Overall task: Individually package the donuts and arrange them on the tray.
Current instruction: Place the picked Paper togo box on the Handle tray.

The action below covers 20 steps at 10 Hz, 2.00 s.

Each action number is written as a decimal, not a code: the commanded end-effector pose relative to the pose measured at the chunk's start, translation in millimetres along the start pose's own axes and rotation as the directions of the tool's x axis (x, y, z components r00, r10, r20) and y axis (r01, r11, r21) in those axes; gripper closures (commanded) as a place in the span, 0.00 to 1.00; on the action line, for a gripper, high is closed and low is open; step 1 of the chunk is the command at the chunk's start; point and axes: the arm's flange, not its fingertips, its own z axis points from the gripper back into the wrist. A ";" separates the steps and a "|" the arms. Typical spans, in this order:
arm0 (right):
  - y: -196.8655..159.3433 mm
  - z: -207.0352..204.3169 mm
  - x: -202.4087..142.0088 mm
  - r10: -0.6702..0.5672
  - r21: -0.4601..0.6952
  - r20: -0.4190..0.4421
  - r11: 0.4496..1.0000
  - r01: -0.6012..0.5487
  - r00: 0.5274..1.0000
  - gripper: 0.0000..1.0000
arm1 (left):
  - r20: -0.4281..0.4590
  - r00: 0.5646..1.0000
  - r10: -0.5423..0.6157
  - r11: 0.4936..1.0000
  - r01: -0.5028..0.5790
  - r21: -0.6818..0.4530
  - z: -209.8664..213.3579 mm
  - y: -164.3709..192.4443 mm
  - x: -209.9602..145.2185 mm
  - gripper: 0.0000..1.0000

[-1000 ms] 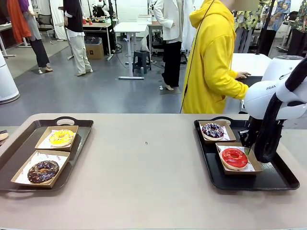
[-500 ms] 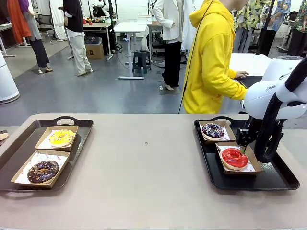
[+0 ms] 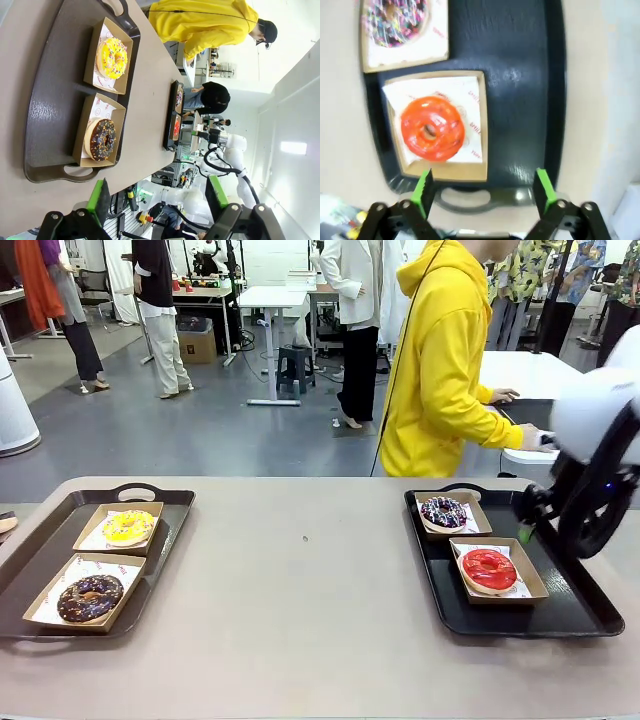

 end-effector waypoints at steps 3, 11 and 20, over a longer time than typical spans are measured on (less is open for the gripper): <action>-101.2 58.1 -20.4 0.056 0.548 0.037 0.834 -0.067 0.998 0.00 | 0.008 1.000 -0.008 1.000 0.008 -0.016 2.1 -1.2 -0.6 0.00; -247.1 29.0 -50.1 0.124 0.824 0.135 0.537 -0.180 0.983 0.00 | 0.008 1.000 -0.008 1.000 0.008 -0.016 2.1 -1.2 -0.6 0.00; -258.5 5.8 -52.3 -0.033 0.862 0.135 0.498 -0.101 0.990 0.00 | 0.008 1.000 -0.008 1.000 0.008 -0.016 2.1 -1.2 -0.6 0.00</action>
